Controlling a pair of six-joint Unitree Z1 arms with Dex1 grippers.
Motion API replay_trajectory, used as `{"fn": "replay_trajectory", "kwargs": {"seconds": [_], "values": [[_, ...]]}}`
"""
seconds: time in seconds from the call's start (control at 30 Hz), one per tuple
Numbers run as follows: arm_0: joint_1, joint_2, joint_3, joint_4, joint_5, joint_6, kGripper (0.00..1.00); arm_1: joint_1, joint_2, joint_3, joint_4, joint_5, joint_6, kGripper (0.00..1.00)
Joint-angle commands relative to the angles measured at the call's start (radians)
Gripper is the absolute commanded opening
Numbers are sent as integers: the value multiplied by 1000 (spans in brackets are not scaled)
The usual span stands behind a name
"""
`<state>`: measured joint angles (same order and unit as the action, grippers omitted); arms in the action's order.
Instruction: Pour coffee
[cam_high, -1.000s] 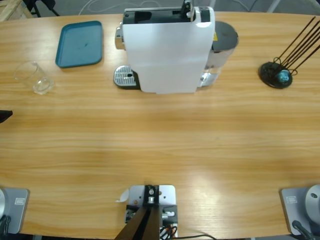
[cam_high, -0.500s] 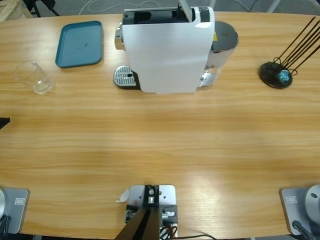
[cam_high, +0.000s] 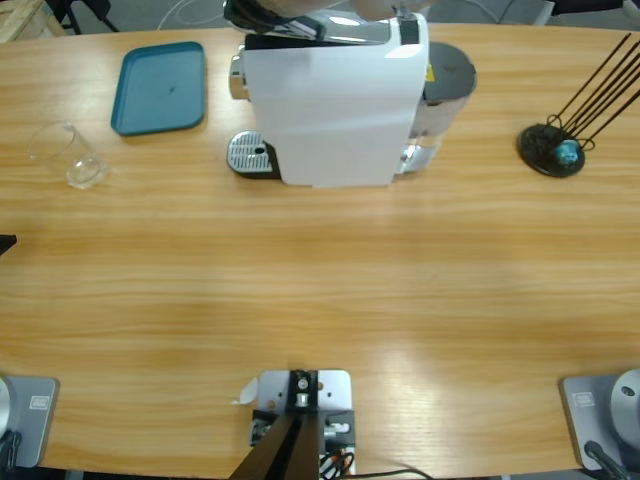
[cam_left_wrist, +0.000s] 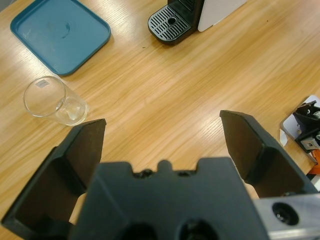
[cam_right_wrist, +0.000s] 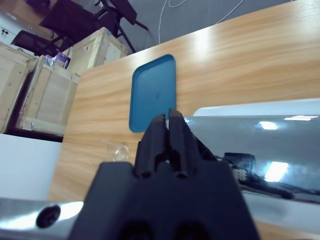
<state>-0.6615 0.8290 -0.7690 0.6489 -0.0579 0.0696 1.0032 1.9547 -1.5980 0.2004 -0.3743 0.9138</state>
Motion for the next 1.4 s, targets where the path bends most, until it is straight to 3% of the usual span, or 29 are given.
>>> {"fn": "replay_trajectory", "kwargs": {"seconds": [0.03,0.2,0.37,0.43,0.47,0.53,0.57,0.7,0.83,0.93,1.03,1.23,1.4], "values": [[14,-19,2,12,9,-5,1000,-8,169,66,155,29,40,0],[15,-21,4,12,9,-5,1000,-15,206,59,272,46,89,0],[32,-37,4,14,9,-5,1000,-35,205,50,288,71,86,0],[39,-39,4,12,9,-5,1000,-38,154,31,321,92,13,0],[42,-38,5,12,10,-5,1000,-38,105,23,312,102,-117,0],[46,-38,11,7,27,-5,1000,-40,-6,0,303,194,-363,954],[46,-39,17,5,73,-5,1000,-40,-65,-9,291,216,-455,1000],[65,-76,27,-1,308,-28,1000,-40,-262,-63,334,279,-627,1000],[125,-95,117,-133,426,-63,998,14,-405,-73,506,256,-699,1000],[349,-8,194,-320,363,-71,1000,102,-454,-50,681,130,-688,1000],[369,84,241,-471,216,-37,1000,174,-500,40,760,51,-636,1000],[410,324,258,-543,128,97,998,184,-637,281,668,51,-494,1000],[474,337,281,-559,209,138,1000,184,-648,376,577,9,-438,1000]]}}
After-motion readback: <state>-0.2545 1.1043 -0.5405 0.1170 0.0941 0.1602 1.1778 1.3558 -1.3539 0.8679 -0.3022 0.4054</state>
